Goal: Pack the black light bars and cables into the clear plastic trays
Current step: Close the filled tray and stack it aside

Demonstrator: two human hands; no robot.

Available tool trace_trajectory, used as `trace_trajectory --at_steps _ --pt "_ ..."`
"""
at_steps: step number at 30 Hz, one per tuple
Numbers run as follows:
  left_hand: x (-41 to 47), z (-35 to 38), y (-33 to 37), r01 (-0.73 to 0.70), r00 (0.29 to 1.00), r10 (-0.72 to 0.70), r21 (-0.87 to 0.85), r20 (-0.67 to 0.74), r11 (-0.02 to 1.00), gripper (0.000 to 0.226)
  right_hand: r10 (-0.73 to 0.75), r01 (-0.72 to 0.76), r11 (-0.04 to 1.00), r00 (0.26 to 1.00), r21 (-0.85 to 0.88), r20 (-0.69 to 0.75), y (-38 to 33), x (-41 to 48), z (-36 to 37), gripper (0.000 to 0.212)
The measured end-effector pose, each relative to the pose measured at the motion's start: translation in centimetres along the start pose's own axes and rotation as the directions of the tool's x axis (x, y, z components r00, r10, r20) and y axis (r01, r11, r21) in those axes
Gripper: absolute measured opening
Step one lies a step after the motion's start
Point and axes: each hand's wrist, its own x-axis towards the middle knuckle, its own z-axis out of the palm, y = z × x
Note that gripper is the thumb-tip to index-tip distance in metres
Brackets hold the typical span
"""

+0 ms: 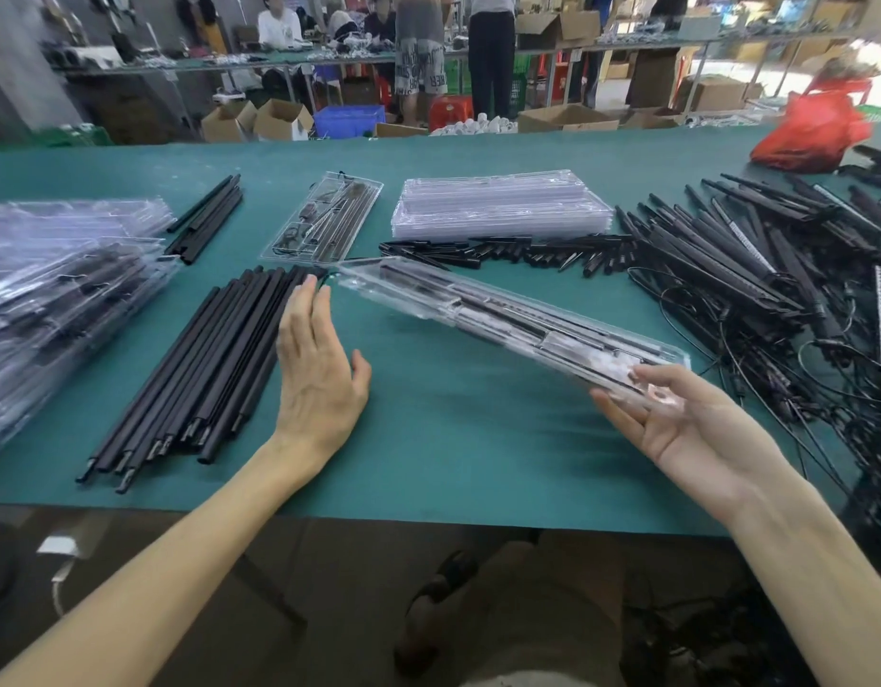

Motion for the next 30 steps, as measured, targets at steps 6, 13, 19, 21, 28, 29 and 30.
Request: trace_trajectory --at_steps 6,13,19,21,28,29,30 --pt "-0.2 0.2 -0.2 -0.025 0.999 0.024 0.015 0.037 1.0 0.044 -0.009 -0.002 0.995 0.994 0.102 0.113 0.3 0.1 0.6 0.06" --pt "-0.3 1.0 -0.5 -0.048 0.958 0.038 0.031 0.284 0.998 0.03 0.0 -0.054 0.954 0.984 0.295 0.18 1.1 0.3 2.4 0.062" --pt "0.0 1.2 -0.4 -0.065 0.951 0.053 0.03 0.305 0.997 0.025 -0.031 -0.056 0.945 0.965 0.322 0.259 1.8 0.6 4.0 0.067" --pt "-0.1 1.2 -0.5 -0.07 0.951 0.058 0.027 0.303 0.997 0.025 -0.049 -0.05 0.938 0.96 0.343 0.274 1.7 0.6 4.3 0.068" --pt "0.0 1.5 -0.7 -0.079 0.949 0.061 0.046 0.308 0.996 0.025 -0.054 -0.036 0.957 0.952 0.287 0.3 1.6 1.0 5.0 0.039" --pt "0.0 1.5 -0.7 -0.081 0.948 0.061 0.051 0.312 0.995 0.026 -0.05 -0.036 0.963 0.95 0.267 0.31 1.8 0.9 5.1 0.032" --pt "0.1 1.6 -0.7 -0.084 0.947 0.062 0.058 0.315 0.995 0.026 -0.047 -0.033 0.968 0.95 0.25 0.309 2.0 0.9 5.1 0.032"
